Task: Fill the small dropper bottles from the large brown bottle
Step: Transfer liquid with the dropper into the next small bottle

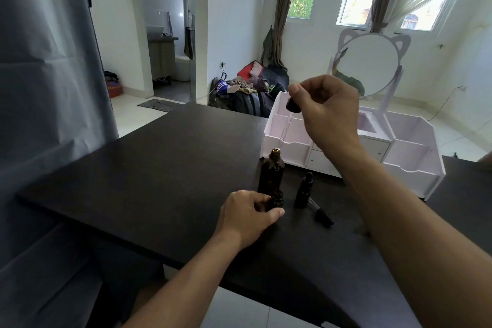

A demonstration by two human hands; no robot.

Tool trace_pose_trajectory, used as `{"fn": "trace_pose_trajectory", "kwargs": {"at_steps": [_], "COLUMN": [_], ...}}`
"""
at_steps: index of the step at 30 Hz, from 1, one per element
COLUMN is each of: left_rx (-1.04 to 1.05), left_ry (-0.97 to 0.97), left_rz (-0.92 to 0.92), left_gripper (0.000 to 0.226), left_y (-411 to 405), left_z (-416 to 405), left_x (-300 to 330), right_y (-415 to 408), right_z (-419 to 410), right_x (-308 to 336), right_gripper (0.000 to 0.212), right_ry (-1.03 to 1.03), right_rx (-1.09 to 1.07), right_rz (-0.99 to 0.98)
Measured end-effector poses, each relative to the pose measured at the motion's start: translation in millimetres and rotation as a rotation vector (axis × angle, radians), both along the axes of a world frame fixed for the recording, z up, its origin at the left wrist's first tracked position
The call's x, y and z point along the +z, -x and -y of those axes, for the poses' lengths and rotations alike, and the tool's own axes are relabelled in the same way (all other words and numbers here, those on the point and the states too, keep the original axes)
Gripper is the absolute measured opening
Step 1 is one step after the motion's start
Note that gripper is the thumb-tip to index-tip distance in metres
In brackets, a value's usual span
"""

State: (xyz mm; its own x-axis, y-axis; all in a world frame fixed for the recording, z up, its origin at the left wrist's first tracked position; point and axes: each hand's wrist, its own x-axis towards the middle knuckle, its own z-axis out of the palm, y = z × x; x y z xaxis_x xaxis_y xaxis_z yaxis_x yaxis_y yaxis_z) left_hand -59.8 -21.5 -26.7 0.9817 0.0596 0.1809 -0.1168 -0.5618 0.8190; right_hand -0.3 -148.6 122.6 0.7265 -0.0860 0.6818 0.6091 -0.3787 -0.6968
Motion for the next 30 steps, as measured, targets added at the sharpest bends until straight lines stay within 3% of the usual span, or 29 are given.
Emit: {"fn": "trace_pose_trajectory", "kwargs": {"at_steps": [6,18,22,30], "left_rx": [0.018,0.023,0.028,0.023], "left_ry": [-0.036,0.017,0.027,0.038], "left_rz": [-0.019,-0.023,-0.019,-0.025], "left_gripper": [0.042,0.038,0.040,0.038], "left_y": [-0.8,-0.2,-1.6,-3.2], "left_z": [-0.3,-0.8,-1.3,-0.8], "left_x": [0.9,-1.5,-3.4,-4.1], "right_y": [-7.0,-15.7,-14.0,-12.6], "right_z": [-5.8,-11.8,-12.7,-11.4], "right_x": [-14.8,-66.2,-71.0,-71.3], "right_gripper": [0.009,0.016,0.027,0.021], "right_ry": [0.036,0.128,0.081,0.075], "right_rx": [0.039,0.119,0.139,0.143], "right_rz": [-0.073,-0.321,-0.351,-0.355]}}
